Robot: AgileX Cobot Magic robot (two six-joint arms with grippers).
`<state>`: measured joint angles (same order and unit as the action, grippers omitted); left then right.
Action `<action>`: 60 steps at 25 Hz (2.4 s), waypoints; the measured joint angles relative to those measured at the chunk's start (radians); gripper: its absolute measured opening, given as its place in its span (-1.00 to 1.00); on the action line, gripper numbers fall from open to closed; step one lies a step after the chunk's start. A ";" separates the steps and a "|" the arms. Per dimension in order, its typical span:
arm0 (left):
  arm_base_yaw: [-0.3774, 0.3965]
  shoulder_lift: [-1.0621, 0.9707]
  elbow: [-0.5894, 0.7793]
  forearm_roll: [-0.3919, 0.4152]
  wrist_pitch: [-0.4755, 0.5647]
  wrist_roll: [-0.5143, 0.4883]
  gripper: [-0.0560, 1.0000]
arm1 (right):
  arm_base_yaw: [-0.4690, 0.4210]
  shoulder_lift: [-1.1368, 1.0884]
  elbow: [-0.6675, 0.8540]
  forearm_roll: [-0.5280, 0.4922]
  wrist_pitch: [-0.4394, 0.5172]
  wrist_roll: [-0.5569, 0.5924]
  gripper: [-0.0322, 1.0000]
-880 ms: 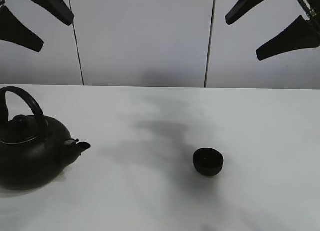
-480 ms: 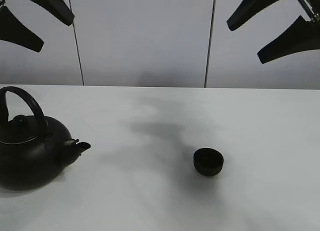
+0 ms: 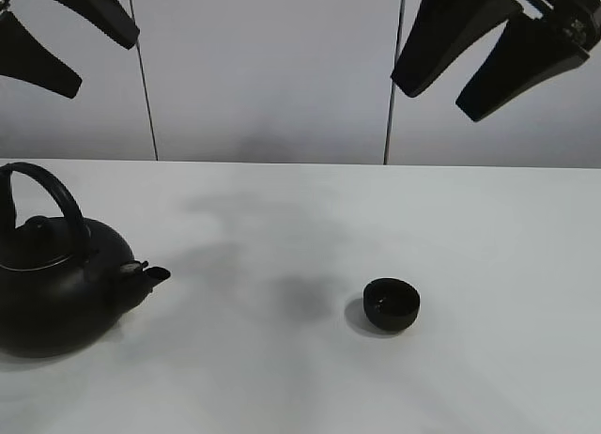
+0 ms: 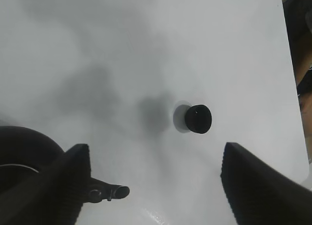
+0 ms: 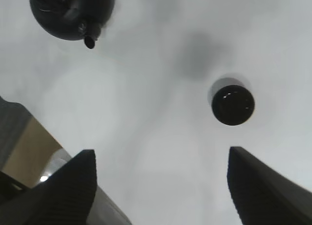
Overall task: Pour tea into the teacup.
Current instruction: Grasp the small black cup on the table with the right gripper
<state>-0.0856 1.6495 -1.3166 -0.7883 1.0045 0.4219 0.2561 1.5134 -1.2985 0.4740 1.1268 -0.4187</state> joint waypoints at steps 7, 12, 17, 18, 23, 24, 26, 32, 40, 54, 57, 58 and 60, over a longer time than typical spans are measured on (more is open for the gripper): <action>0.000 0.000 0.000 0.000 0.000 0.000 0.13 | 0.168 0.076 -0.041 -0.374 0.005 0.199 0.06; 0.000 0.000 0.000 0.000 0.000 0.000 0.13 | 0.203 0.178 -0.041 -0.399 -0.013 0.235 0.06; 0.000 0.000 0.000 0.001 -0.002 0.000 0.13 | 0.203 0.286 -0.041 -0.404 -0.052 0.245 0.06; 0.000 0.000 0.000 0.001 -0.002 0.000 0.13 | 0.203 0.304 -0.041 -0.407 -0.063 0.253 0.06; 0.000 0.000 0.000 0.001 -0.003 0.000 0.13 | 0.203 0.395 -0.042 -0.415 -0.130 0.274 0.06; 0.000 0.000 0.000 0.001 -0.003 0.000 0.13 | 0.203 0.412 -0.042 -0.416 -0.143 0.283 0.06; 0.000 0.000 0.000 0.001 -0.003 0.000 0.13 | 0.203 0.439 -0.042 -0.420 -0.171 0.302 0.06; 0.000 0.000 0.000 0.001 -0.004 0.000 0.13 | 0.203 0.469 -0.042 -0.482 -0.242 0.371 0.06; 0.000 0.000 0.000 0.001 -0.004 0.000 0.13 | 0.203 0.492 -0.042 -0.436 -0.271 0.388 0.06; 0.000 0.000 0.000 0.001 -0.004 0.000 0.13 | 0.203 0.581 -0.042 -0.436 -0.290 0.419 0.06; 0.000 0.000 0.000 0.001 -0.004 0.000 0.13 | 0.203 0.583 -0.042 -0.436 -0.290 0.419 -0.02; 0.000 0.000 0.000 0.001 -0.004 0.000 0.13 | 0.203 0.583 -0.042 -0.433 -0.289 0.419 -0.13; 0.000 0.000 0.000 0.001 -0.005 0.000 0.13 | 0.203 0.583 -0.042 -0.424 -0.284 0.419 -0.17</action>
<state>-0.0856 1.6495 -1.3166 -0.7872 0.9996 0.4219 0.4587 2.0965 -1.3405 0.0496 0.8426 0.0000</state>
